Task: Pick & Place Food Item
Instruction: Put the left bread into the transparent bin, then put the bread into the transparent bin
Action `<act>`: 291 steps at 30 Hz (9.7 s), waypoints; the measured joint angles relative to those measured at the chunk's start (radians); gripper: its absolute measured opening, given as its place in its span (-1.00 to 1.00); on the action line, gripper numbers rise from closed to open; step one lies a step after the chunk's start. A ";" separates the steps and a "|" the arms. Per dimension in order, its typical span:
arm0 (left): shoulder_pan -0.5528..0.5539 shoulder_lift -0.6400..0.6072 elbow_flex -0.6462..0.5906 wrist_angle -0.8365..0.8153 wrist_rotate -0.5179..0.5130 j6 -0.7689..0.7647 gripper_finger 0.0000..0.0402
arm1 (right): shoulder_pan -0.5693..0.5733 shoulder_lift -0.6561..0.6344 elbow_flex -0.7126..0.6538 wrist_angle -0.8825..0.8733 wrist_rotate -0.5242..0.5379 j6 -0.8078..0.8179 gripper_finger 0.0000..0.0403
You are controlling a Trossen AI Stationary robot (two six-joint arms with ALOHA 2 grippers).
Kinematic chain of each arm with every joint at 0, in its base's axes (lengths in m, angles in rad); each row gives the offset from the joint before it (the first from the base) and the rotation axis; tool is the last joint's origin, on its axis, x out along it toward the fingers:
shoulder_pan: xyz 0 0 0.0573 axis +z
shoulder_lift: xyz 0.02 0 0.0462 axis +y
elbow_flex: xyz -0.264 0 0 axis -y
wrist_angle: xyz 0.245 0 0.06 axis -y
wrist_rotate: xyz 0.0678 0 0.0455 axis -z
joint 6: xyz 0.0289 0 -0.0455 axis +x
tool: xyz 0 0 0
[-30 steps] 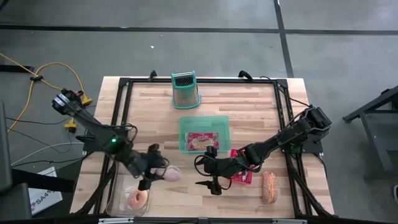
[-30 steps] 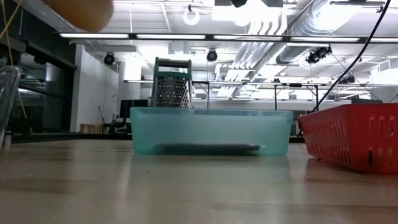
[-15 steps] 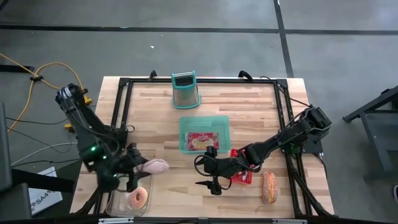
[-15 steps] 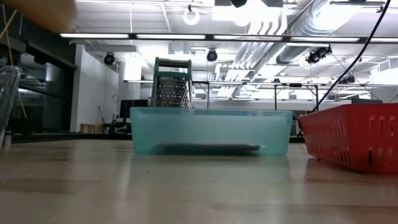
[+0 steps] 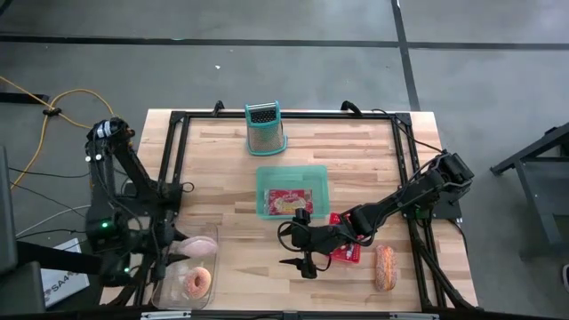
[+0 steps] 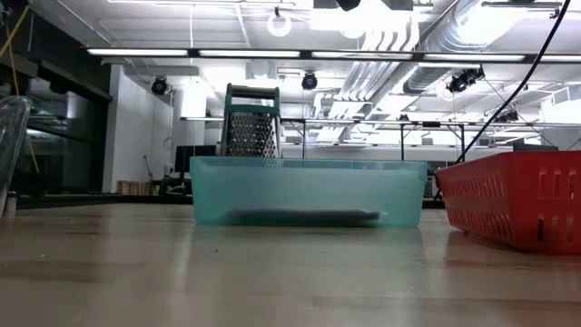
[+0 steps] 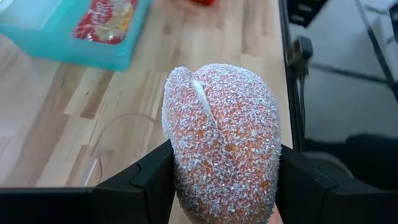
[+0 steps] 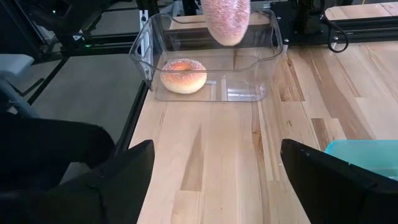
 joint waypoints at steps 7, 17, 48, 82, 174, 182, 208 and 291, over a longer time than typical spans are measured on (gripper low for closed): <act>-0.118 0.000 -0.006 -0.063 -0.002 -0.004 0.04 | 0.000 0.000 0.000 0.000 0.000 0.000 0.68; -0.274 0.000 -0.188 -0.063 -0.131 -0.297 0.04 | 0.000 0.000 0.000 0.000 0.000 0.000 0.68; -0.125 0.042 -0.262 0.051 0.075 -0.349 0.05 | 0.000 0.000 0.000 0.000 0.000 0.000 0.68; -0.120 0.042 -0.262 0.074 0.103 -0.353 0.47 | 0.000 0.000 0.000 0.000 0.000 0.000 0.68; 1.064 0.203 -0.389 1.387 1.083 1.364 0.47 | 0.000 0.000 0.000 0.001 0.000 0.000 0.68; 1.095 0.285 -0.475 1.665 1.082 1.345 0.47 | 0.000 0.000 0.001 0.005 0.000 0.000 0.68; 1.095 0.291 -0.475 1.735 0.993 1.356 0.47 | 0.000 0.000 0.001 0.023 0.000 0.000 0.68; 1.095 0.290 -0.475 1.735 0.992 1.352 0.47 | 0.007 -0.288 0.000 -0.744 -0.133 0.540 0.68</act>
